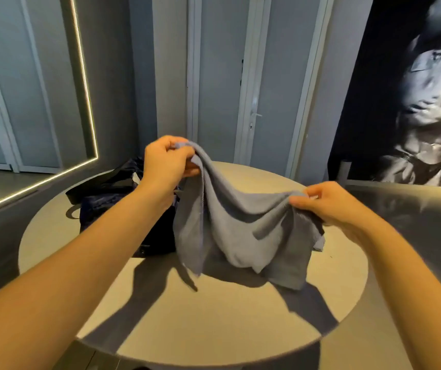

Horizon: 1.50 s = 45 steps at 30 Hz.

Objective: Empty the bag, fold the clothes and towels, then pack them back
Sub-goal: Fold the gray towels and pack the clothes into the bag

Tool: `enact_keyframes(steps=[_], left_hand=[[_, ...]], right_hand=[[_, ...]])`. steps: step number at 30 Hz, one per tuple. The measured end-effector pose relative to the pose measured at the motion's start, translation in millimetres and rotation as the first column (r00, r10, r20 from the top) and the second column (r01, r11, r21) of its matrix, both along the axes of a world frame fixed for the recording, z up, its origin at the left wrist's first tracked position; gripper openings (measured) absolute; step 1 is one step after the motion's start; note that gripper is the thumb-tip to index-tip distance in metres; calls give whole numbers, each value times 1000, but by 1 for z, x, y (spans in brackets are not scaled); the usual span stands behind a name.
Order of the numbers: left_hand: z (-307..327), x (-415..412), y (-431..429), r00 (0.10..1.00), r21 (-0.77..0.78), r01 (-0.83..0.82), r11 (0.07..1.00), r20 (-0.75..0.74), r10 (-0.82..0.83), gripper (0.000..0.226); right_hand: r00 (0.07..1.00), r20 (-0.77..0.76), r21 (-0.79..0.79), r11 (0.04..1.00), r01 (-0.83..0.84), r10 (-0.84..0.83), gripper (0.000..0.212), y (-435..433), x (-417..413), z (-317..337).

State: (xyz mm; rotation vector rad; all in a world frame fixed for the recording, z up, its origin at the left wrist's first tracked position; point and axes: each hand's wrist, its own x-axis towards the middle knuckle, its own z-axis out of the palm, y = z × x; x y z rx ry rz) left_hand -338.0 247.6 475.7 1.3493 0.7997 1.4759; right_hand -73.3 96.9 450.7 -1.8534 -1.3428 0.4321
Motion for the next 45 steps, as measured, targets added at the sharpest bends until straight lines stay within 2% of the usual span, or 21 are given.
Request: enact_keyframes(steps=[2, 3, 4, 6, 8, 12, 14, 16, 20, 23, 26, 29, 35, 41, 45], left_hand=[[15, 6, -13, 994, 176, -68, 982, 100, 51, 14], [18, 9, -16, 997, 219, -57, 974, 61, 45, 17], [16, 12, -18, 999, 221, 0, 975, -44, 10, 21], [3, 16, -17, 949, 86, 157, 984, -289, -126, 21], [-12, 12, -12, 911, -46, 187, 981, -365, -191, 15], [-20, -5, 0, 964, -59, 103, 993, -240, -115, 18], [-15, -9, 0, 979, -22, 65, 998, -194, -68, 25], [-9, -10, -2, 987, 32, 50, 998, -157, -44, 27], [-1, -11, -5, 976, 12, 136, 991, -171, -131, 17], [-8, -8, -12, 946, -38, 248, 968, -208, -250, 16], [-19, -4, -15, 935, -62, 275, 959, -214, -282, 18], [-30, -4, -15, 936, -95, 276, 957, -198, -290, 14], [-61, -2, -29, 919, -128, 305, 944, -219, -327, 8], [-94, -1, -42, 877, -149, 384, 911, -249, -411, 13], [-105, -4, -49, 881, -140, 391, 910, -227, -414, 14]], right_hand=[[976, -159, 97, 986, -134, 148, 29, -12, -22, 33], [968, -170, 140, 977, -163, 186, 28, -15, -30, 43], [971, -150, 182, 970, -158, 186, 28, -15, -34, 48], [989, -94, 247, 965, -86, 112, 27, -9, -39, 51], [996, -72, 276, 961, -28, 50, 25, -2, -39, 46], [987, -151, 317, 943, 98, -52, 23, 7, -35, 33], [967, -248, 306, 943, 128, -51, 15, 11, -38, 32], [941, -337, 294, 947, 127, -21, 16, 14, -41, 33], [924, -373, 287, 957, 35, 78, 9, 16, -50, 34], [890, -417, 273, 959, -72, 185, 13, 16, -59, 32], [843, -447, 241, 948, -207, 298, 17, 15, -64, 27], [854, -385, 189, 936, -298, 350, 24, 12, -65, 17], [926, -227, 103, 953, -285, 301, 7, 15, -77, -6], [940, -204, 112, 960, -256, 274, 23, 26, -88, -40], [925, -251, 191, 952, -240, 284, 17, 28, -96, -56]])
